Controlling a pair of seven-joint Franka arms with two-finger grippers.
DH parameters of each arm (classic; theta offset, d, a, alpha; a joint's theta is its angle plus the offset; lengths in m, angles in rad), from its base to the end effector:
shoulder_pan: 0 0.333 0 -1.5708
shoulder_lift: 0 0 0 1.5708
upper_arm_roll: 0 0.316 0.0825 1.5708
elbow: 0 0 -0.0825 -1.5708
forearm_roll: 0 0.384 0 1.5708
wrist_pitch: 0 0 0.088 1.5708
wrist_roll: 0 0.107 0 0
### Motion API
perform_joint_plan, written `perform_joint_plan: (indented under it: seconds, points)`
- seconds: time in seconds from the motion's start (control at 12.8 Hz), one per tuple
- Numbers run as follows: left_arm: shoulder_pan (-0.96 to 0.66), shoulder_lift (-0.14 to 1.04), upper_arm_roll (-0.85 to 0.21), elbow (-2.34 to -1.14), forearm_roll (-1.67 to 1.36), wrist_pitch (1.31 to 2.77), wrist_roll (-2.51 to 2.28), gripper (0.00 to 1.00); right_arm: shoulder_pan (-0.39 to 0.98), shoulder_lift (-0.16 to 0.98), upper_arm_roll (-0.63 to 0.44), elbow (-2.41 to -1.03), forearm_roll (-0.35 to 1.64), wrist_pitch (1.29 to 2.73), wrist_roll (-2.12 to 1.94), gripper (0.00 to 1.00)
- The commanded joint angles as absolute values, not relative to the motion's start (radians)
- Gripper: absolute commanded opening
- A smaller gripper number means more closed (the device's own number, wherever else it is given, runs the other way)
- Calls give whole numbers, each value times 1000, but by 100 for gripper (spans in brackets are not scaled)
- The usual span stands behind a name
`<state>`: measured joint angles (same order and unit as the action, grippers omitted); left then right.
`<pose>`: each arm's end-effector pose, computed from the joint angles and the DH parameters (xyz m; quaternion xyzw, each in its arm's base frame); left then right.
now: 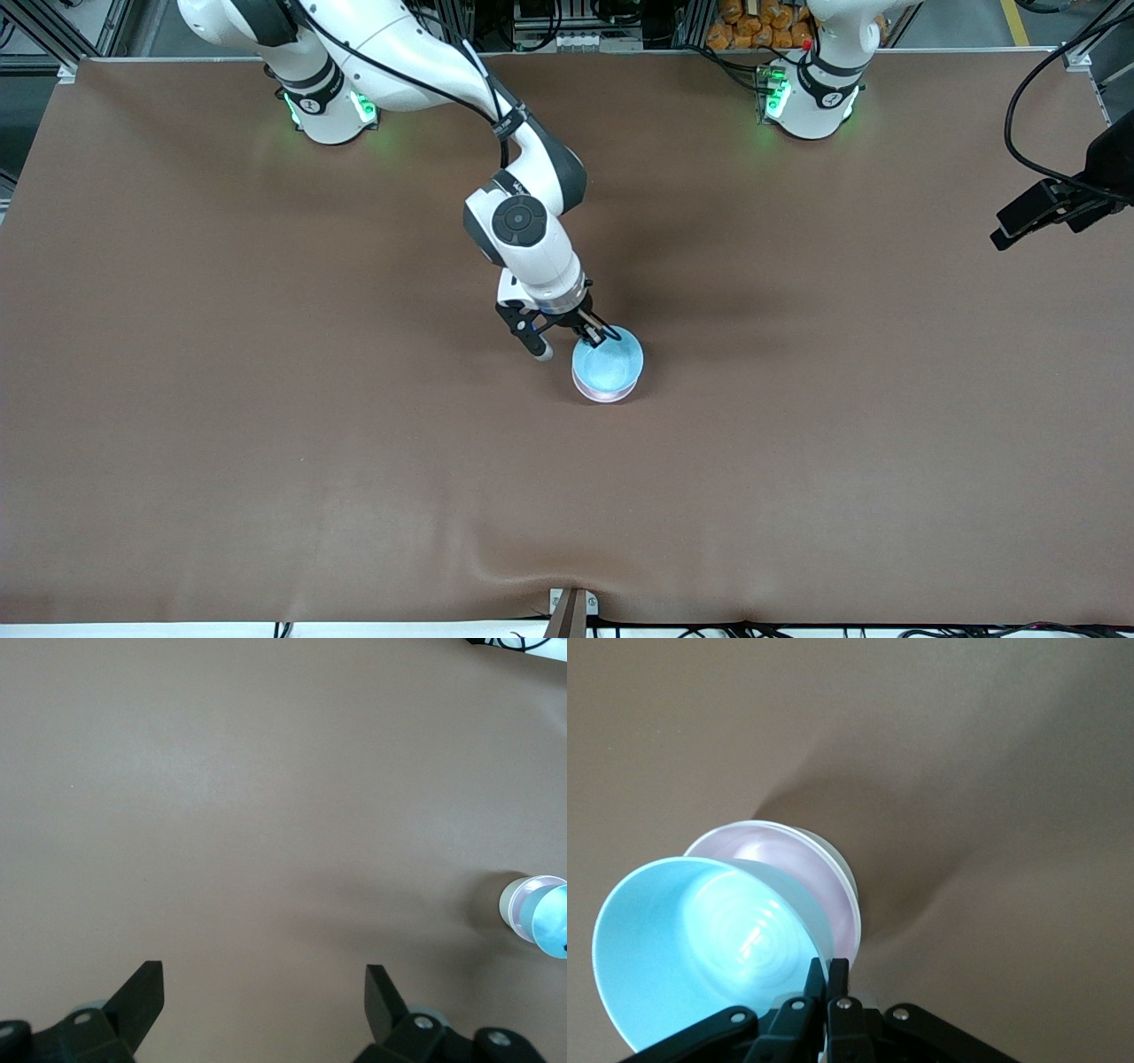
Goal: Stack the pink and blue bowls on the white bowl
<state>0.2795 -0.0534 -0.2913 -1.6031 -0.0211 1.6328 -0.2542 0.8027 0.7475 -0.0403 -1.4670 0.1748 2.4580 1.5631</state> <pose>0.5449 -0.0131 0.6429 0.9918 0.1209 0.0397 0.0082 0.5334 0.5176 0.2619 -0.8907 0.4350 -0.0024 0.1316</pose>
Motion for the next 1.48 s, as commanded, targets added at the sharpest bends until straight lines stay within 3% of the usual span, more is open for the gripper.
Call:
perform_joint_plan:
  seconds: [0.0, 0.16, 0.31, 0.47, 0.94, 1.41]
  points:
    - [273, -61, -308, -1557, -6, 1594, -236, 100, 822, 772, -55, -1439, 137, 2457, 1626, 0]
    - [278, -54, -337, -1499, -8, 1554, -233, 100, 825, 776, -55, -1439, 133, 2460, 1628, 0]
    - [209, -49, -284, -1496, -8, 1554, -213, 100, 822, 781, -57, -1439, 95, 2457, 1626, 4]
    - [18, -52, -65, -1500, -8, 1548, -193, 100, 816, 779, -60, -1433, 52, 2450, 1629, 99]
    - [15, -51, -61, -1509, -8, 1529, -180, 100, 801, 683, -118, -1430, 52, 2406, 1602, 100]
    - [8, -25, -64, -1514, -23, 1493, -158, 100, 606, 477, -118, -1465, 67, 2016, 1085, 100]
